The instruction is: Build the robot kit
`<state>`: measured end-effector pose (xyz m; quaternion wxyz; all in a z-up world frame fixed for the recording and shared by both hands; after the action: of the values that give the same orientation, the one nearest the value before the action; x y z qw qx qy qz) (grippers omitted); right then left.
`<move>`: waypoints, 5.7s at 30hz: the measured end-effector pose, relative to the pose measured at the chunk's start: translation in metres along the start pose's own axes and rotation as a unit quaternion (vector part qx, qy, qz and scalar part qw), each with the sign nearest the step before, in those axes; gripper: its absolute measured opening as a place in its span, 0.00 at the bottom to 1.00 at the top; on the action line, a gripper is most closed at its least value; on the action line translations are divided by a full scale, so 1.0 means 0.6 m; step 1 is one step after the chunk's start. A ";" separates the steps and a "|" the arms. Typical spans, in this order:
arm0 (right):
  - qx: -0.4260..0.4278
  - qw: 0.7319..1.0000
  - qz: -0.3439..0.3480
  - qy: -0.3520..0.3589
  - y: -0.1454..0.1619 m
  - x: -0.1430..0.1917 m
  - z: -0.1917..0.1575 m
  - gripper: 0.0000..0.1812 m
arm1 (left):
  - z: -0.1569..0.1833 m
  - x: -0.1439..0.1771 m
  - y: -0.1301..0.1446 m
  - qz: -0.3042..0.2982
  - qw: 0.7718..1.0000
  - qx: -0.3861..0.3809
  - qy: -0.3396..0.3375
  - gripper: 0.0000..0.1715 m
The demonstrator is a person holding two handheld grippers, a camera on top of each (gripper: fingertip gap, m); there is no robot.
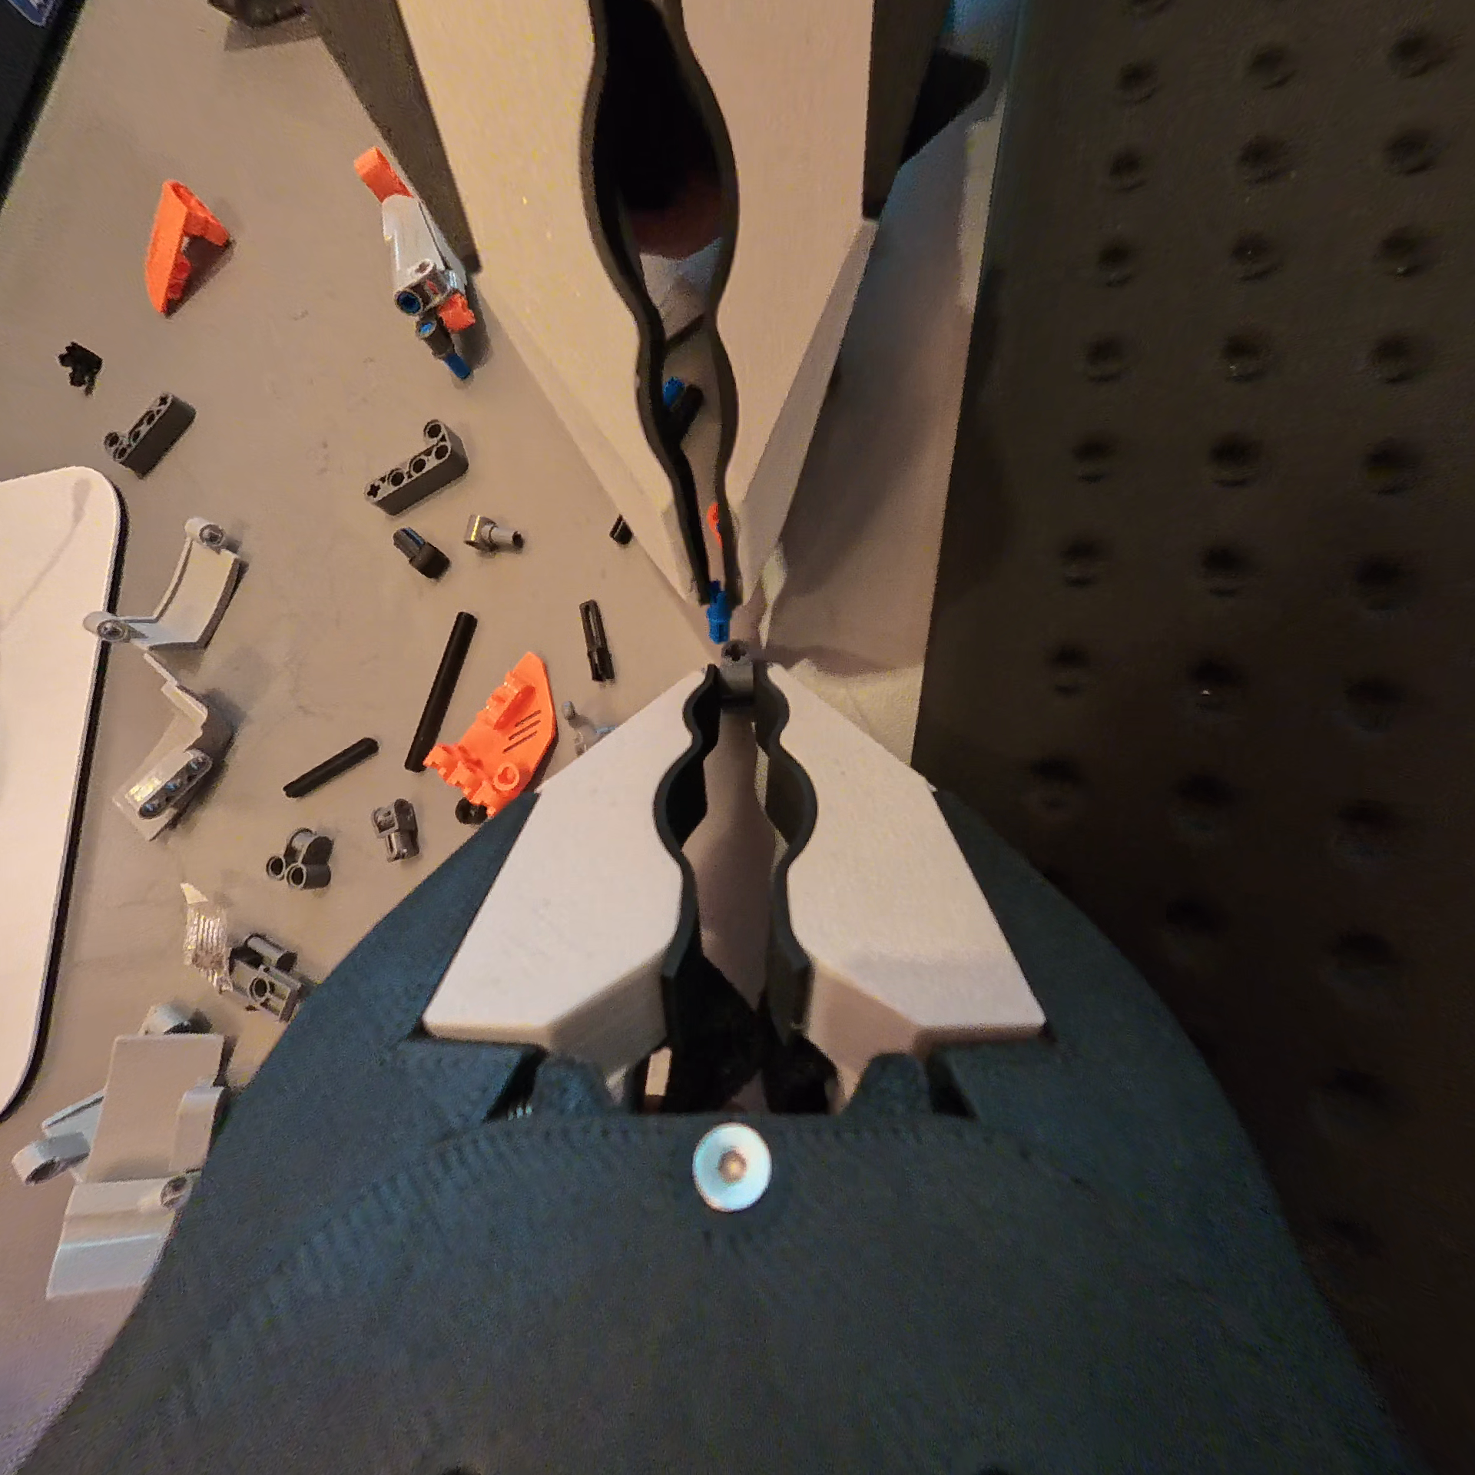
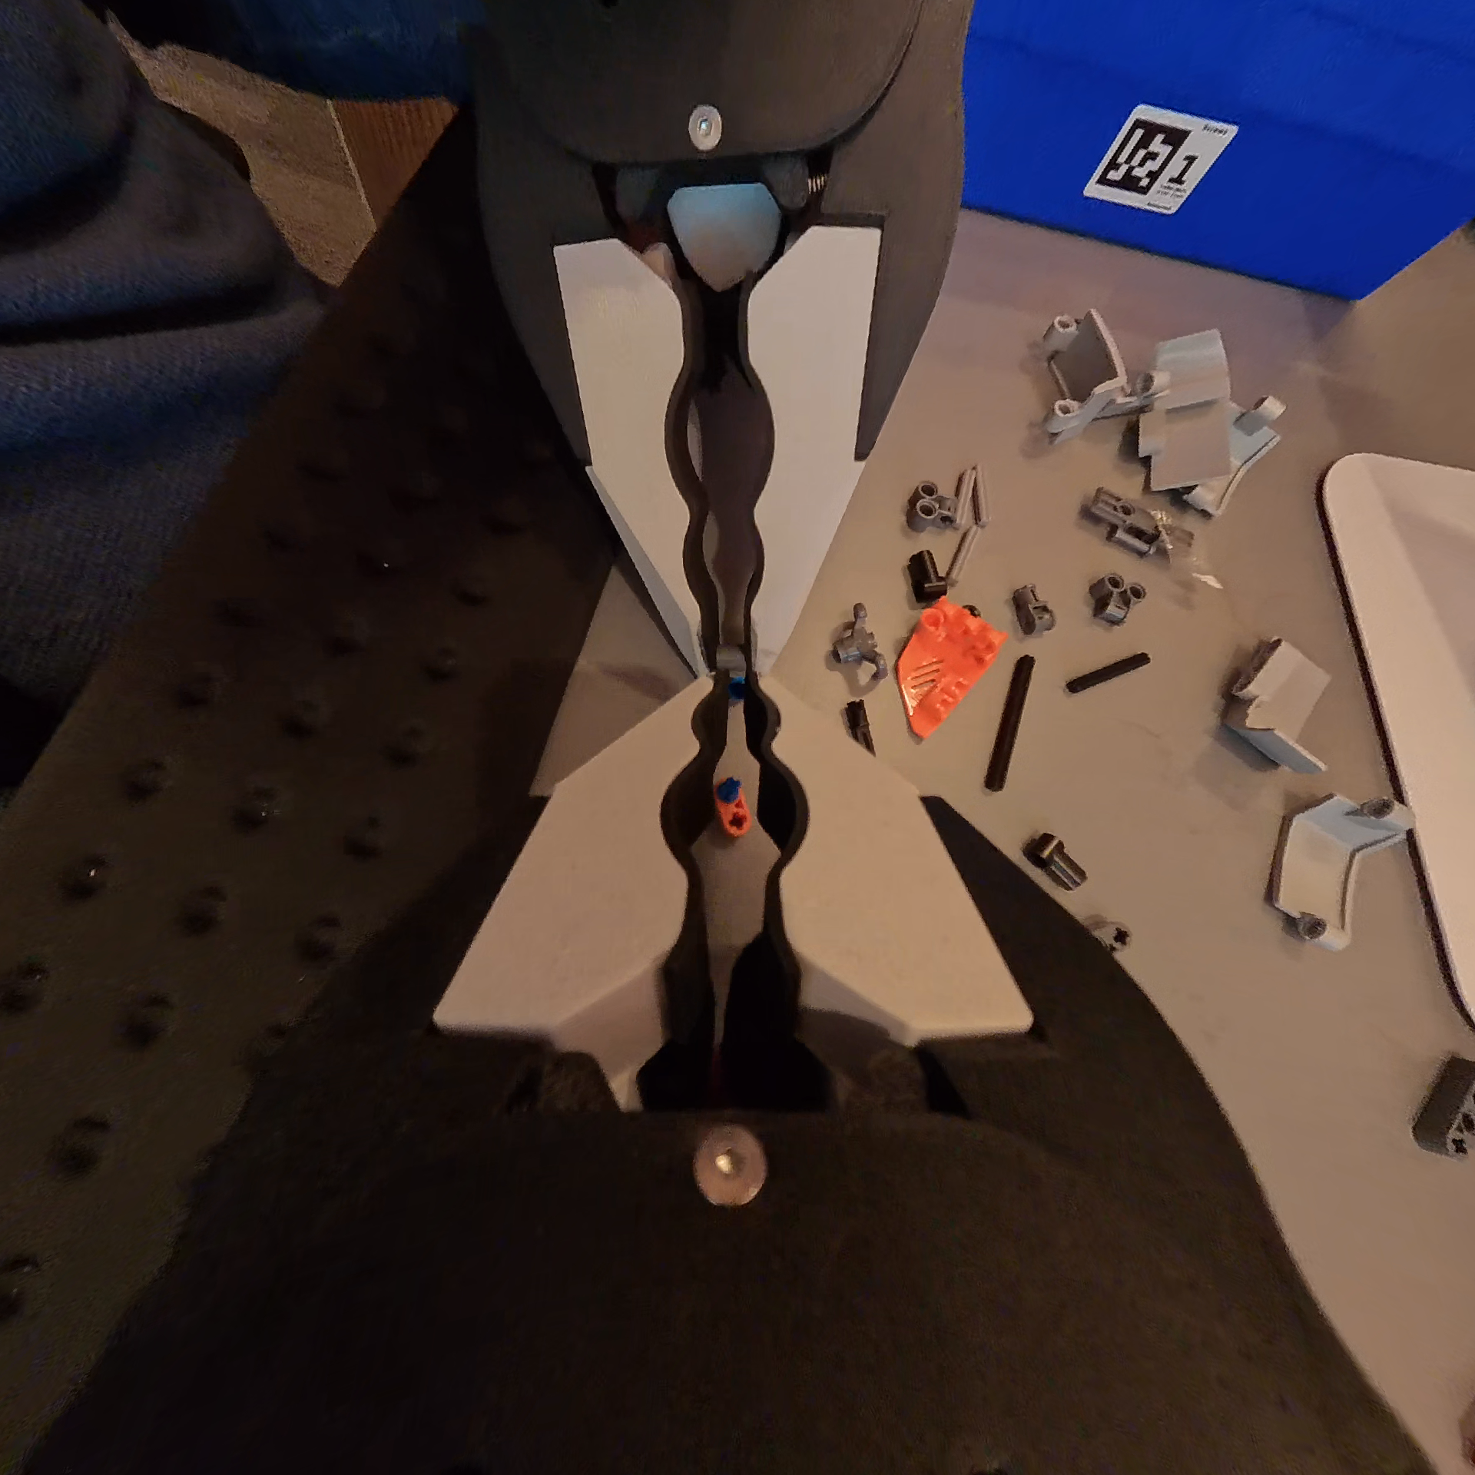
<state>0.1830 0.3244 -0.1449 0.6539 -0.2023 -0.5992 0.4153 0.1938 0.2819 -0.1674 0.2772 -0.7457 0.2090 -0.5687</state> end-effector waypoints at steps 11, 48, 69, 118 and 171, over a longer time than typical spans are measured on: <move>0.023 1.000 -0.013 -0.013 0.004 -0.008 -0.003 0.01 | -0.002 -0.001 0.000 0.009 1.000 0.002 0.012 0.04; 0.143 0.982 -0.080 -0.090 0.001 -0.013 -0.003 0.00 | -0.003 -0.002 -0.001 0.010 0.996 -0.027 0.079 0.04; 0.139 0.983 -0.071 -0.098 0.008 -0.022 -0.002 0.00 | -0.004 -0.003 0.000 0.023 0.996 -0.015 0.086 0.04; -0.163 0.978 0.120 -0.045 -0.033 0.067 0.055 0.11 | -0.051 0.050 -0.099 0.055 0.850 -0.390 -0.350 0.03; 0.002 0.981 0.160 0.108 -0.067 0.105 0.072 0.07 | -0.085 0.106 -0.122 0.164 0.888 -0.222 -0.368 0.06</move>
<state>0.1500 0.3408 -0.0665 0.6405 -0.3379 -0.4836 0.4917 0.1613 0.2887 -0.0631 0.2508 -0.8986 0.3324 -0.1382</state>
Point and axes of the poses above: each gripper's, where its closed fingertips meet, x back along the fingers, y out of its underside, z = x × y across the jaws, the point moved 3 cm from there along x, back along the fingers, and after that the axes turned 4 degrees about y, right-handed, at the moved point
